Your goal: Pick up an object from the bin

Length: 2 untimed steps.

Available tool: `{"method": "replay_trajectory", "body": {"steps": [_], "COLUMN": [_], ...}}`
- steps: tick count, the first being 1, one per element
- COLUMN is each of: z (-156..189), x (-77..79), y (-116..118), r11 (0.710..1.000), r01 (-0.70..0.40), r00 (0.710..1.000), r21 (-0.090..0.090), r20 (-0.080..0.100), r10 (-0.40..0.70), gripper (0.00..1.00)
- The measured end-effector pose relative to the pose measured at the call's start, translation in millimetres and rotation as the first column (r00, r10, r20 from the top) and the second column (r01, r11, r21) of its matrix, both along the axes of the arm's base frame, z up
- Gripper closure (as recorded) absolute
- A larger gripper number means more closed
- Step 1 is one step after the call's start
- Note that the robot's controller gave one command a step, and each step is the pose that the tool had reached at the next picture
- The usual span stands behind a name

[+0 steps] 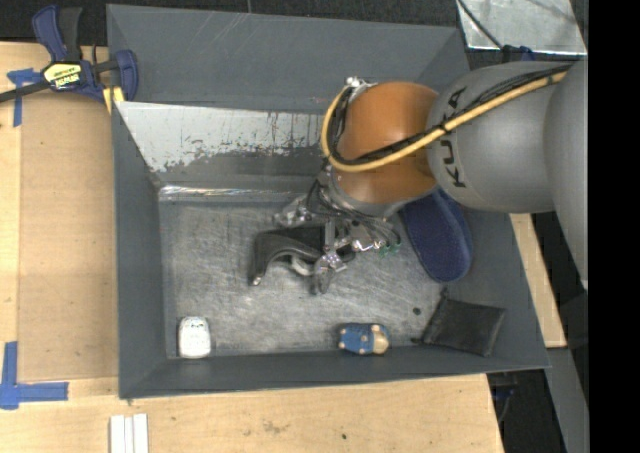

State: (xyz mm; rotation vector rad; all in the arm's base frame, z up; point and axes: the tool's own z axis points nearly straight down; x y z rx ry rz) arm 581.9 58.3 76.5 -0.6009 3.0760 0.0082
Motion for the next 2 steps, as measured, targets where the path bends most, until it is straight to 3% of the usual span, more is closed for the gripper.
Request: {"method": "replay_trajectory", "body": {"steps": [1,2], "z": [0.7,159.5], "x": [0.5,2.8], "y": [0.3,1.5], "r11": [1.0,0.999], "r01": [0.001,0.034], "r00": [1.0,0.999], "r21": [0.001,-0.006], "r20": [0.002,-0.001], "r10": [-0.001,-0.034], "gripper": [1.0,1.0]}}
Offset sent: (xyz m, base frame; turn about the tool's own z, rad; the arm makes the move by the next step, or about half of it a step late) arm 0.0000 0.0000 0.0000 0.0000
